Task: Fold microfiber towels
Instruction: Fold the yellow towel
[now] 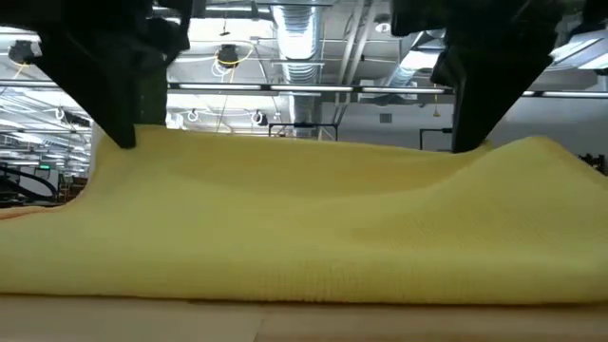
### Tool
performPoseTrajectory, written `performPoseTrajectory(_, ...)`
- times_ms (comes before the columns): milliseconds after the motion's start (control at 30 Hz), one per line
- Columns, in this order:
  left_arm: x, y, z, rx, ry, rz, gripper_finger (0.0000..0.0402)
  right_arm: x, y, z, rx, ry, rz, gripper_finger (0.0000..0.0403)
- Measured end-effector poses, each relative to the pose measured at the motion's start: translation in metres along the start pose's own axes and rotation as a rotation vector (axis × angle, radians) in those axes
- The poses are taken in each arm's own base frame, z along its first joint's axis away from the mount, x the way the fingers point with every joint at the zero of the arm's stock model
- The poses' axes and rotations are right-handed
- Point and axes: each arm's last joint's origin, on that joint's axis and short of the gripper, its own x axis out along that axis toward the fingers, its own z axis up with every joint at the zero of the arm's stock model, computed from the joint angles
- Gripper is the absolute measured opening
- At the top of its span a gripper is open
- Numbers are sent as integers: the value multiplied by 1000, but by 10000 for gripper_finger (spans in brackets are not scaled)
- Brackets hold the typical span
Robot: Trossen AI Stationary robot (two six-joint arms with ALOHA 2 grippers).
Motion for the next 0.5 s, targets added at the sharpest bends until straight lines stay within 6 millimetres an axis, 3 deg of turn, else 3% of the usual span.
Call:
performPoseTrajectory(233, 19, 6, -4, -16, 33, 28, 0, 13, -16, 6, -15, 18, -23, 7)
performPoseTrajectory(500, 21, 7, 1, -32, 2, 4, 0, 30, -21, 0, -14, 27, 1, 37)
